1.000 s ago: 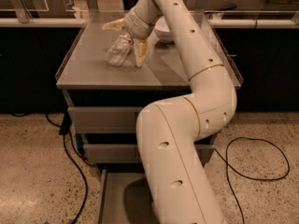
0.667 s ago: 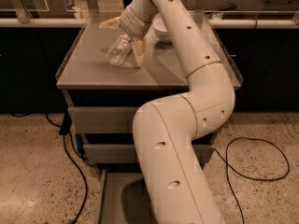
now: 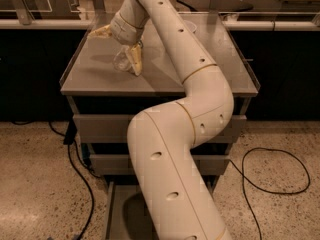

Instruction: Place water bottle into bottom drawer

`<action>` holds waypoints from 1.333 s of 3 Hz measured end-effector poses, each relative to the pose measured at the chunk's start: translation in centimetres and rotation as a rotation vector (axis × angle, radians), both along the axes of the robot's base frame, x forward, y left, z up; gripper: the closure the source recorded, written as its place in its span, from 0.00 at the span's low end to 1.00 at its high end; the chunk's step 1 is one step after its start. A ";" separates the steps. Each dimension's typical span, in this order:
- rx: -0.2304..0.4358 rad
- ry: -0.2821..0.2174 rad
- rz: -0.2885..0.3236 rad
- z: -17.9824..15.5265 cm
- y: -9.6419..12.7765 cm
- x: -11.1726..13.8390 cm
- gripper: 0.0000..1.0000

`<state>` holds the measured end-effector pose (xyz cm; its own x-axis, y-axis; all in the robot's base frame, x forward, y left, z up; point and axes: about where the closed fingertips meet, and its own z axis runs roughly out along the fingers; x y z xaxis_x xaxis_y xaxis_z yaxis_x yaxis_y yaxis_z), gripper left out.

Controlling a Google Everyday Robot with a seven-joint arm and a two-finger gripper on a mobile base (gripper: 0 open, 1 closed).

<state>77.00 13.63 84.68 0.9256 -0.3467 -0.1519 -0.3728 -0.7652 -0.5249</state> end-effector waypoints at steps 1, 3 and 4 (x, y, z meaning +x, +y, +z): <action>-0.001 0.010 0.013 0.1 0.5 -0.2 0.00; 0.009 -0.001 0.005 0.4 1.0 -0.2 0.39; 0.009 -0.001 0.005 0.4 1.0 -0.2 0.62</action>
Offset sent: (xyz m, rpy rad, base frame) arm -0.0015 0.0052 0.0015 -0.0013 0.0096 0.0130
